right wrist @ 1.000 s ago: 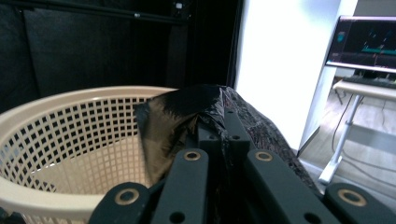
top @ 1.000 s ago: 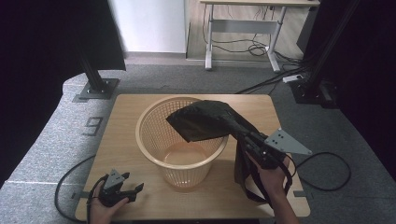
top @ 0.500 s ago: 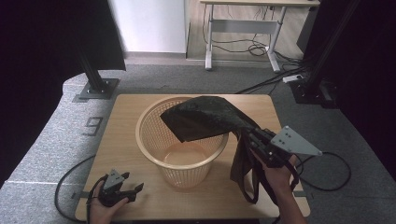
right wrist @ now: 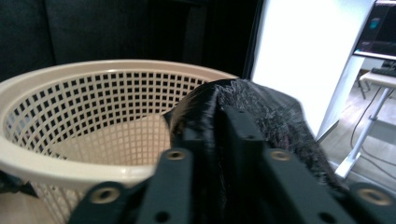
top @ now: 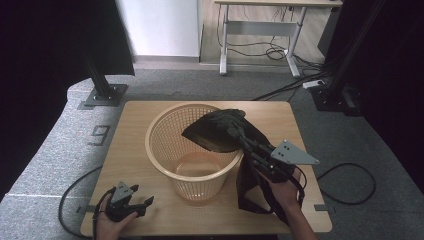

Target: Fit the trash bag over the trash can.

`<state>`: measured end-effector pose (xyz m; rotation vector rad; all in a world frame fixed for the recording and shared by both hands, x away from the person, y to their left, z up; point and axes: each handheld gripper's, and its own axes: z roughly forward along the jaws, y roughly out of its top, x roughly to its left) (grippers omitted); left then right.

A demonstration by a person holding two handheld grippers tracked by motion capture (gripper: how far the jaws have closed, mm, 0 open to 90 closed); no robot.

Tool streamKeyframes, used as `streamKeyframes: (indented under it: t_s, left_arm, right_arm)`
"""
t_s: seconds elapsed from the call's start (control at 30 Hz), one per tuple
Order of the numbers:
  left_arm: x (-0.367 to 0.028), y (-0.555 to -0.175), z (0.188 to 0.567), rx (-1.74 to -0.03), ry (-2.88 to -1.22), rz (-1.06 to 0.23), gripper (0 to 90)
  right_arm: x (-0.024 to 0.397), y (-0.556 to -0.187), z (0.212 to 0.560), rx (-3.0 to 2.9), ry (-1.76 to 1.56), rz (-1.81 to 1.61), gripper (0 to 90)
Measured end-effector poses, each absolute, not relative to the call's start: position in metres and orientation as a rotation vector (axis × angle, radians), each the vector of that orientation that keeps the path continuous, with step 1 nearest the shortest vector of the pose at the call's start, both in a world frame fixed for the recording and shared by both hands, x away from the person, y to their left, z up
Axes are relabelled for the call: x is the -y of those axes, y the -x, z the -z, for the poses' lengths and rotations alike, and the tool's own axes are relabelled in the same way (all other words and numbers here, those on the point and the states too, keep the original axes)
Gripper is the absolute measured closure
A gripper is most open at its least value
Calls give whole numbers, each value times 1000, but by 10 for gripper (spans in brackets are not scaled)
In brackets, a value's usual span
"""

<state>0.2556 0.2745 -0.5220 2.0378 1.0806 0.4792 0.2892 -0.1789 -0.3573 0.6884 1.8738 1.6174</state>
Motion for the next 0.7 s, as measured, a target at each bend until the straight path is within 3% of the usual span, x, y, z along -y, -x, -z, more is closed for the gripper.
streamKeyframes:
  t_s: [0.1,0.2,0.37,0.7]
  left_arm:
    - [-275,-255,522,-1081,-2038,-478,245]
    - [-275,-255,522,-1081,-2036,-481,245]
    - [-274,-255,522,-1079,-2036,-483,244]
    - [-274,-255,521,-1081,-2033,-482,245]
  right_arm:
    - [177,-284,359,-1863,-686,-1603,493]
    - [179,-273,360,-1801,-701,-1589,345]
    - [190,-262,363,-1793,-746,-1578,274]
    - [211,-244,387,-1832,-812,-1544,245]
